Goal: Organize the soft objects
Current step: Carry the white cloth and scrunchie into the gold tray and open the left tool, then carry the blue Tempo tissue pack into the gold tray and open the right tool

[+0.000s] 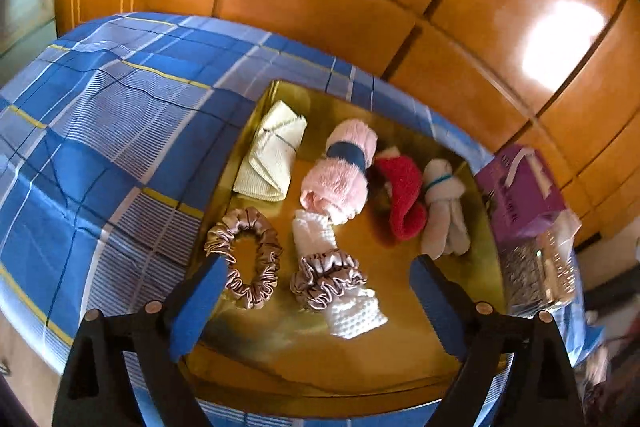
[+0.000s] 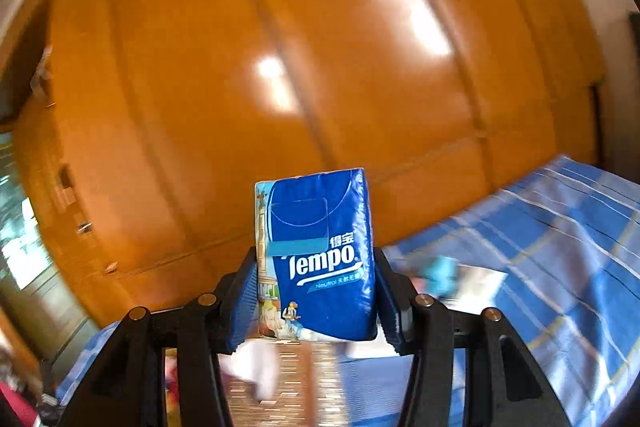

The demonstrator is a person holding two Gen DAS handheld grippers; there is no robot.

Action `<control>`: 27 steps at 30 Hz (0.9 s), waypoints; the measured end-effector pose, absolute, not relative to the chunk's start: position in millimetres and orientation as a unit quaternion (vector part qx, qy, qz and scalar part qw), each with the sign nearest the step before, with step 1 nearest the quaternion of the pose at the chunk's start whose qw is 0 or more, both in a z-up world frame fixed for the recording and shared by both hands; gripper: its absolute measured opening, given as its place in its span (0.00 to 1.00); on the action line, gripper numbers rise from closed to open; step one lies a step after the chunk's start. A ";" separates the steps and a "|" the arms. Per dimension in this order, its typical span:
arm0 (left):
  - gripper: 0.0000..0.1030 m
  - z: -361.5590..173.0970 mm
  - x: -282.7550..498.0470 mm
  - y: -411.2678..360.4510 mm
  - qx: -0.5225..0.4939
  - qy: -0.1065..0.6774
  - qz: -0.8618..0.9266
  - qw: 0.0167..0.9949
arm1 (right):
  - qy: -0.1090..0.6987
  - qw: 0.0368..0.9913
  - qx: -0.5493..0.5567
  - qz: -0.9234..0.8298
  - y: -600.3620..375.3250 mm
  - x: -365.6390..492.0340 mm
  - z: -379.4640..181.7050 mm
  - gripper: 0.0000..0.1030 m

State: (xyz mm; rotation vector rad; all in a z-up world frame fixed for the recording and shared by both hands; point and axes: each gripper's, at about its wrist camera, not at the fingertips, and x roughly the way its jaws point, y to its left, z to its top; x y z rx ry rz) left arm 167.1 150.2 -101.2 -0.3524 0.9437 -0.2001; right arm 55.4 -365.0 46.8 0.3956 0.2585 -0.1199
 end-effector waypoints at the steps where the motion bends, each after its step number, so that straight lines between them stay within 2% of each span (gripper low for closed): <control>1: 0.91 -98.9 164.4 150.9 -0.171 0.447 -0.097 0.873 | 0.126 0.973 0.190 -0.036 -349.0 60.9 52.2 0.51; 8: 0.91 -97.1 155.9 154.0 -0.182 0.442 -0.103 0.872 | 0.156 0.972 0.163 0.070 -267.7 94.2 57.4 0.51; 13: 0.91 -100.0 150.6 160.1 -0.199 0.441 -0.099 0.870 | 0.214 0.958 0.130 0.140 -201.0 118.3 40.3 0.51; 27: 0.91 -98.0 141.2 187.2 -0.220 0.429 -0.091 0.871 | 0.449 0.863 0.030 0.231 -59.2 192.9 -90.8 0.51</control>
